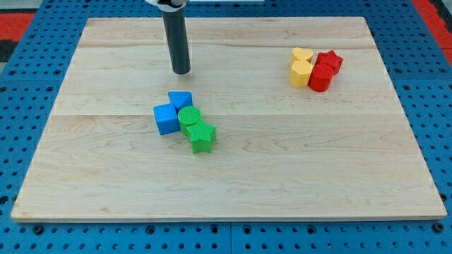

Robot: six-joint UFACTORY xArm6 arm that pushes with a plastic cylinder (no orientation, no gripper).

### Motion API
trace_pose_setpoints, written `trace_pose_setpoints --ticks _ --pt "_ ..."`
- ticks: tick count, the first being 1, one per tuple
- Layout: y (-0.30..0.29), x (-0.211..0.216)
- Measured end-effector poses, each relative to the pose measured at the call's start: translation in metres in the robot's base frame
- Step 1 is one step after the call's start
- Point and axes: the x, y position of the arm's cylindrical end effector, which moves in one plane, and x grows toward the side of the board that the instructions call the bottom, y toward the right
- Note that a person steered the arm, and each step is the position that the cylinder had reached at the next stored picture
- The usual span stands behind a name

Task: Move your arm to top right of the board

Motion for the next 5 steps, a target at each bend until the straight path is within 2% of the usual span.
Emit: trace_pose_setpoints --ticks 1,3,5 --pt "0.002 -0.038" --pt "0.137 -0.08" --pt "0.288 -0.085"
